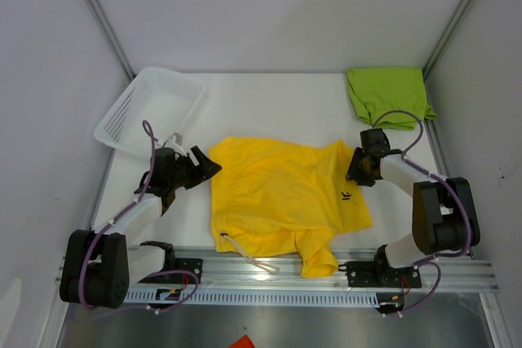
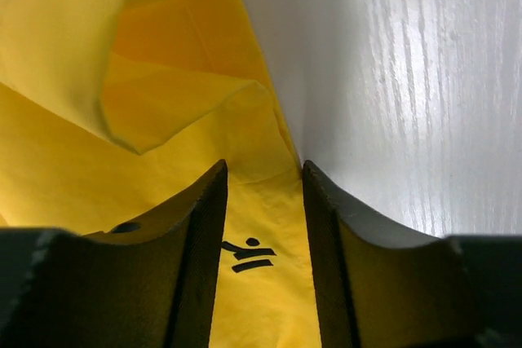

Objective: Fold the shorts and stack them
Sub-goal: Flatten the shorts out

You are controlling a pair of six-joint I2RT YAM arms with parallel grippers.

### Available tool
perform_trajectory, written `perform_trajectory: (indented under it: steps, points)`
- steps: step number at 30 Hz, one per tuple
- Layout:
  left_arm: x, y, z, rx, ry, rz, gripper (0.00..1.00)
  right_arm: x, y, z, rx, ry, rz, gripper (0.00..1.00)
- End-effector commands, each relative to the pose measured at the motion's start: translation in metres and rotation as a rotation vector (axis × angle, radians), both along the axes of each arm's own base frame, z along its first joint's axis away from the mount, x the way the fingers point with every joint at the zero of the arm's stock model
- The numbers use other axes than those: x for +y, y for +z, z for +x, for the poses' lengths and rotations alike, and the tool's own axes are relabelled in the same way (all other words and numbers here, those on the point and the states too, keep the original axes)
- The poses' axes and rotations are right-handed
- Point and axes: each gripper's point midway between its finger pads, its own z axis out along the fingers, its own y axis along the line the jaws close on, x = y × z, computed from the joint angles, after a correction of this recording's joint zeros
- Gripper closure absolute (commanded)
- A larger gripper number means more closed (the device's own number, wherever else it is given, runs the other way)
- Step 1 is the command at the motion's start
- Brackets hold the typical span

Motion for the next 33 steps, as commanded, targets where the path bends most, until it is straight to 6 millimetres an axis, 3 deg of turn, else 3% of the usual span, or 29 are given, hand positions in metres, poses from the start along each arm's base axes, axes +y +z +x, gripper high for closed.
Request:
perform_trajectory:
  steps: [1, 3, 5, 9, 14, 19, 22, 28, 33]
  points:
    - [-0.003, 0.008, 0.004, -0.057, -0.032, 0.011, 0.2, -0.003, -0.013, -0.01, 0.072, -0.001, -0.054, 0.63]
    - [-0.003, 0.008, 0.004, -0.059, -0.032, 0.011, 0.2, -0.001, -0.015, -0.013, 0.078, 0.002, -0.055, 0.72]
    - [-0.003, 0.008, 0.004, -0.058, -0.032, 0.012, 0.2, -0.004, -0.014, -0.014, 0.076, -0.009, -0.069, 0.89]
    - [-0.003, 0.008, 0.003, -0.058, -0.035, 0.013, 0.2, -0.009, 0.003, -0.012, 0.034, -0.027, -0.091, 1.0]
    - [-0.003, 0.008, 0.004, -0.062, -0.035, 0.013, 0.21, -0.013, 0.033, -0.006, -0.031, -0.042, -0.107, 1.0]
    - [-0.003, 0.011, 0.005, -0.075, -0.038, 0.014, 0.26, -0.014, 0.086, 0.003, -0.167, -0.041, -0.098, 1.0]
    - [-0.004, 0.011, 0.004, -0.077, -0.043, 0.01, 0.28, -0.012, 0.099, 0.003, -0.185, -0.023, -0.089, 1.0]
    - [-0.005, -0.005, -0.006, -0.03, -0.044, -0.004, 0.32, -0.003, 0.099, 0.004, -0.189, 0.005, -0.052, 1.0]
    - [-0.015, -0.005, -0.011, -0.052, -0.074, -0.036, 0.4, -0.002, 0.101, 0.004, -0.202, 0.01, -0.046, 1.0]
